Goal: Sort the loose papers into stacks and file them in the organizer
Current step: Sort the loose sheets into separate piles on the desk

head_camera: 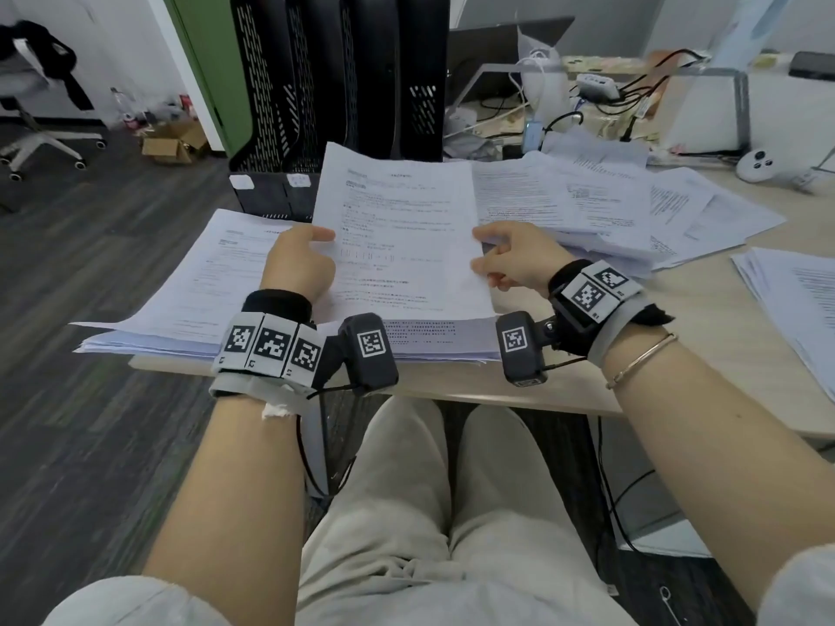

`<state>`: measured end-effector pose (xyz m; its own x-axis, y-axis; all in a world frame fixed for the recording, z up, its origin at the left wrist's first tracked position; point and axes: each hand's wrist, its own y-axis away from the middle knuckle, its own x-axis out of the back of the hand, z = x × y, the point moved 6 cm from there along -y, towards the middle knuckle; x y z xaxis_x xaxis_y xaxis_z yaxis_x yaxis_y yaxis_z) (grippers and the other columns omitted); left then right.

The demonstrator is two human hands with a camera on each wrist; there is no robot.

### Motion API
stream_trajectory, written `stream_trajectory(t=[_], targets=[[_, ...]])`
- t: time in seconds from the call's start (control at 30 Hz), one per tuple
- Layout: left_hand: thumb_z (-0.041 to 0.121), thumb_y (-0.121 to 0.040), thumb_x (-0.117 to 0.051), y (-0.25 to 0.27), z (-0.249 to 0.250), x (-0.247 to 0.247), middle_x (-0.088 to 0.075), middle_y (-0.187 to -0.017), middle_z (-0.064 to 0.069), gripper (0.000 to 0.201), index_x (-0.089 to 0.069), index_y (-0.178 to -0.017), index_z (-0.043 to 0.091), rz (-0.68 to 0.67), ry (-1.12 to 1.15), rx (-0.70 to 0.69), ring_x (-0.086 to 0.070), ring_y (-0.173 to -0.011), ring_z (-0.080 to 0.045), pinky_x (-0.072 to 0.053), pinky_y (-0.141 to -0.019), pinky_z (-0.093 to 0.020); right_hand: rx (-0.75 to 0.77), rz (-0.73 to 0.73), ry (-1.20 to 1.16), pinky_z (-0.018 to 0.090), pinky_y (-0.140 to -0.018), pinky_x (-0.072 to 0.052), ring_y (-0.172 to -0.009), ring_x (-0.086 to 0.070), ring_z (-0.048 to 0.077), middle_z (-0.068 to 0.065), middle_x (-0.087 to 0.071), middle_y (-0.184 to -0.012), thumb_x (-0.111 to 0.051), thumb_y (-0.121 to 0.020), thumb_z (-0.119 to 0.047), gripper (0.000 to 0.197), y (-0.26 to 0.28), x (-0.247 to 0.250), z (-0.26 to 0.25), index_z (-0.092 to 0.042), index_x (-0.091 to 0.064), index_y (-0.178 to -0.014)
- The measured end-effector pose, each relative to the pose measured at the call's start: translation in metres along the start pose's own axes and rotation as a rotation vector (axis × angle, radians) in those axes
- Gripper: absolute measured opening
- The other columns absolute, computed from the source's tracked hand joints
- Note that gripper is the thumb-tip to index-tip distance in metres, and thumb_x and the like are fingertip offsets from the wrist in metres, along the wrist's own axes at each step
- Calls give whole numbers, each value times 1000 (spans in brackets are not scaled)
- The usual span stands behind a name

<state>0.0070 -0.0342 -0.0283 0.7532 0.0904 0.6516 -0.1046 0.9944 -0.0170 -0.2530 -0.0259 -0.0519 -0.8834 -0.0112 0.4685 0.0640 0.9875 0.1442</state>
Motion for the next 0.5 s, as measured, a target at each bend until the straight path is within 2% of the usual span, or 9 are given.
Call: stream_trajectory(t=[0.07,0.13,0.23,0.3,0.37,0.4,0.5], targets=[[-8,-86,-33,-2,1,-2,-45,-140,-9,56,-49,-133,18,-32,-31,-9,-45,-126,-32,-39,-102,-38,-16,7,20,21,-53,-46,-56,-55,12,6,-58,-75,-64,-87,-6,54,1,-4,5,-5,-43,-137],[-4,-84,-36,-4,3,-7,-49,-135,-12,57,-50,-132,24,-65,-56,-6,-45,-124,-40,-44,-95,-44,-35,13,51,19,-52,-46,-54,-57,10,6,-57,-78,-65,-87,-8,52,3,-6,13,-4,-45,-135],[0,-85,-42,-3,12,-13,-52,-129,-18,54,-49,-131,29,-105,-71,-10,-44,-123,-42,-47,-71,-37,-85,-25,89,18,-51,-46,-51,-57,7,5,-56,-78,-66,-86,-8,47,8,-9,24,-4,-49,-130],[3,-88,-47,-2,21,-18,-49,-135,-12,48,-50,-130,27,-132,-64,-44,-47,-122,-34,-45,-70,-32,-107,-50,105,18,-51,-46,-55,-57,10,5,-58,-76,-66,-86,-8,46,13,-10,28,-4,-50,-129],[7,-89,-54,-1,32,-25,-46,-139,-2,44,-51,-131,22,-155,-47,-98,-48,-109,-16,-40,-71,-23,-128,-55,75,16,-46,-45,-54,-56,11,7,-58,-74,-65,-86,-5,44,18,-9,31,-4,-51,-127],[10,-90,-56,1,37,-28,-45,-139,0,43,-51,-131,20,-171,-36,-121,-46,-106,-10,-36,-73,-22,-138,-59,57,16,-45,-45,-52,-56,11,8,-59,-72,-65,-86,-4,42,21,-8,33,-4,-52,-126],[15,-91,-58,7,49,-37,-44,-141,1,42,-51,-132,17,-205,-25,-163,-45,-119,-11,-32,-81,-22,-149,-94,72,18,-49,-47,-53,-58,10,9,-64,-81,-64,-88,-10,33,31,-5,34,-5,-55,-119]])
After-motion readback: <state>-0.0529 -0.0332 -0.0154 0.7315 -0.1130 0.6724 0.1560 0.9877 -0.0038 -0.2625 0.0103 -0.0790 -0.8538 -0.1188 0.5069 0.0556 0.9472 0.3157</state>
